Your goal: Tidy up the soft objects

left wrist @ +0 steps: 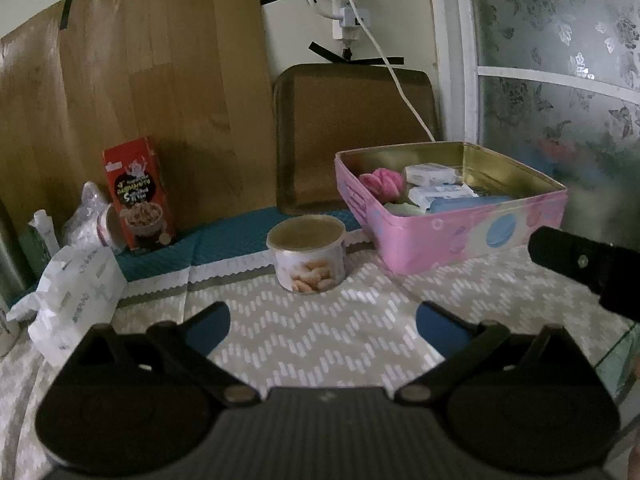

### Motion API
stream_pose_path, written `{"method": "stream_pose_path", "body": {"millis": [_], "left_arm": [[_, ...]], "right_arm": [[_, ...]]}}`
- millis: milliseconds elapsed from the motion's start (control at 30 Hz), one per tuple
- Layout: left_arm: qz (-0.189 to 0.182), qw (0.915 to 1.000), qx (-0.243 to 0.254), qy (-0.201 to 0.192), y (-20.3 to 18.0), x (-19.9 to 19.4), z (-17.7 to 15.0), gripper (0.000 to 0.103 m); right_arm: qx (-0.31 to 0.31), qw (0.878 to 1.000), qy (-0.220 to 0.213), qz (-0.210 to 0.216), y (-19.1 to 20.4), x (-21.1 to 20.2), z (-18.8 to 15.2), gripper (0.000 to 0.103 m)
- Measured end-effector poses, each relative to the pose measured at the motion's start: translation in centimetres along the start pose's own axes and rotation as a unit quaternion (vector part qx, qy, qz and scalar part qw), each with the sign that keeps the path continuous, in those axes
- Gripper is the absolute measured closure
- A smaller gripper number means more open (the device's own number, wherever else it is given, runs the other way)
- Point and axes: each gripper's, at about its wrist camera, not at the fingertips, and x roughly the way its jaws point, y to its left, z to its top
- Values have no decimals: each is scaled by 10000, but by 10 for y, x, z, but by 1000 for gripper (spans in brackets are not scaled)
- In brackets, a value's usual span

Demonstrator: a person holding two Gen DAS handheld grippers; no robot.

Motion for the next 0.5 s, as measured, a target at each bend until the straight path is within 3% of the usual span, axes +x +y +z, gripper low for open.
{"method": "stream_pose_path", "body": {"millis": [500], "left_arm": [[45,9999,99,3,-2,-2,-5,0]], "right_arm": [[13,10000,-4,-4,-4,0,-2,4]]}}
